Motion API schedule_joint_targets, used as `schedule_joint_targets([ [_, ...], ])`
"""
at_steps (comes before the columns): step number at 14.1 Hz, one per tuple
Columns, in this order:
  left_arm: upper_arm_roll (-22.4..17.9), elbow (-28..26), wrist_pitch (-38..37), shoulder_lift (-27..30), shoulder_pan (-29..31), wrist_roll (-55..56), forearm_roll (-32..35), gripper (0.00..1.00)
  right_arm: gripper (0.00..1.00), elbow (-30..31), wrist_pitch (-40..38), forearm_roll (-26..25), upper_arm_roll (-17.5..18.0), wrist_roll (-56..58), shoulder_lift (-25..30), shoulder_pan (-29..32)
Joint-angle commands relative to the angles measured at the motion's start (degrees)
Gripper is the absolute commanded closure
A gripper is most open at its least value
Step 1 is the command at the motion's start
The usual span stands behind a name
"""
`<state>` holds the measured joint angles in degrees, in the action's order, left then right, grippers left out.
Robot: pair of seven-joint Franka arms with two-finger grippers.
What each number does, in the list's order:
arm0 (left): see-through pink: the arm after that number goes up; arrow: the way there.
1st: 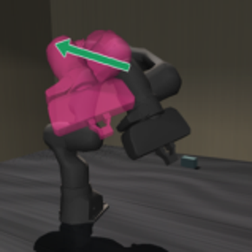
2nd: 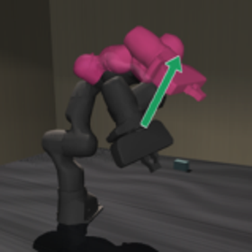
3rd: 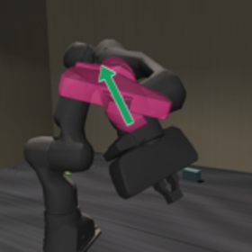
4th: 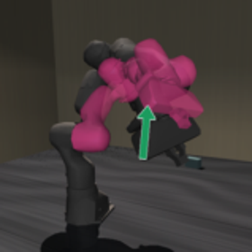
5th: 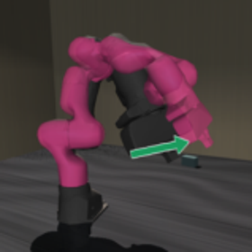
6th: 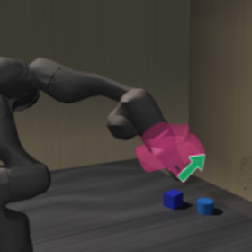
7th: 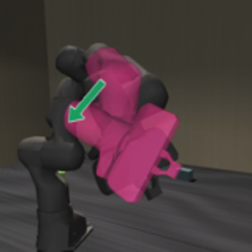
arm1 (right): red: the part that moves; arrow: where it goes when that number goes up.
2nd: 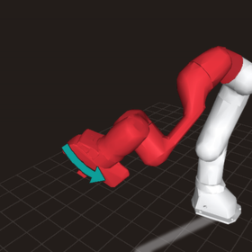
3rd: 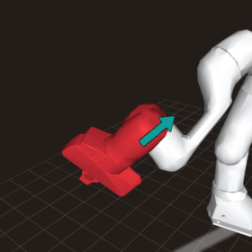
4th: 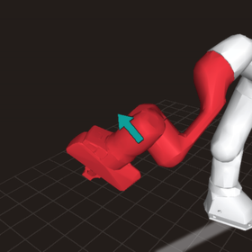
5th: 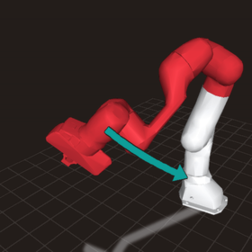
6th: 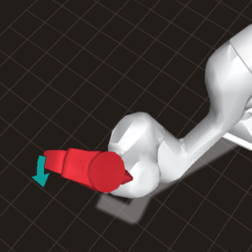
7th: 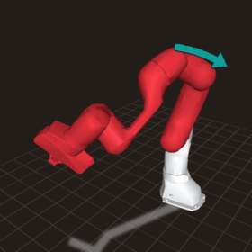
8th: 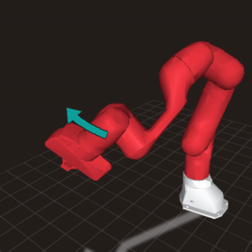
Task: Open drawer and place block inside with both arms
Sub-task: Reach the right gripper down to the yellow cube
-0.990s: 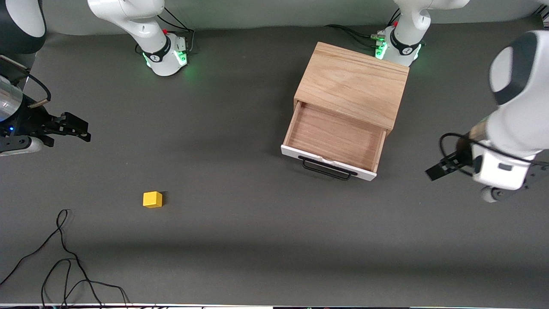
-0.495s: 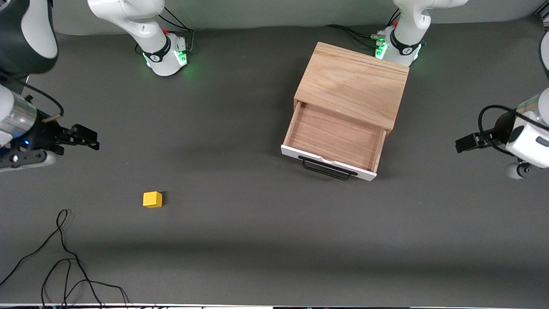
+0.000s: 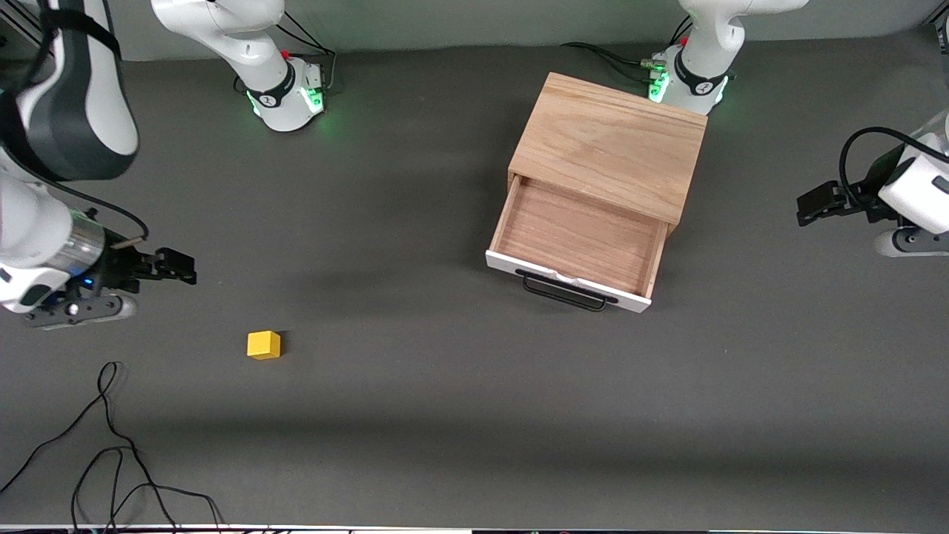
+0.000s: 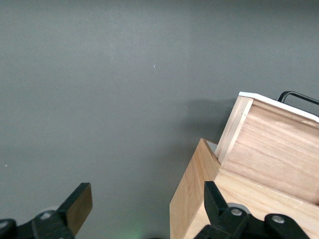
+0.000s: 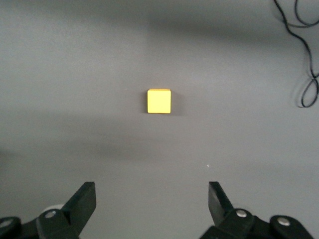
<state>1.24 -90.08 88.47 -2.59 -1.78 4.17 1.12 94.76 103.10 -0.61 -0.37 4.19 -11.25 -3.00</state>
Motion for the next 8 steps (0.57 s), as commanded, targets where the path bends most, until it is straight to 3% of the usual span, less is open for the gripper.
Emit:
schedule_joint_targets([
  [1,0.1,-4.8,3.3,2.8,0.5,-1.8,0.3,0.00,0.00,4.3,6.6,-0.9,-0.6,-0.1,-1.8,-0.6],
  [4,0.1,-4.9,3.5,3.3,0.5,-2.4,0.3,0.00,0.00,6.2,13.8,-0.8,-0.7,-0.1,-6.4,-0.3],
  [8,0.1,-4.1,3.8,2.8,0.7,-2.5,0.3,0.00,0.00,13.8,28.8,-0.8,-0.7,-0.1,-9.7,0.1],
])
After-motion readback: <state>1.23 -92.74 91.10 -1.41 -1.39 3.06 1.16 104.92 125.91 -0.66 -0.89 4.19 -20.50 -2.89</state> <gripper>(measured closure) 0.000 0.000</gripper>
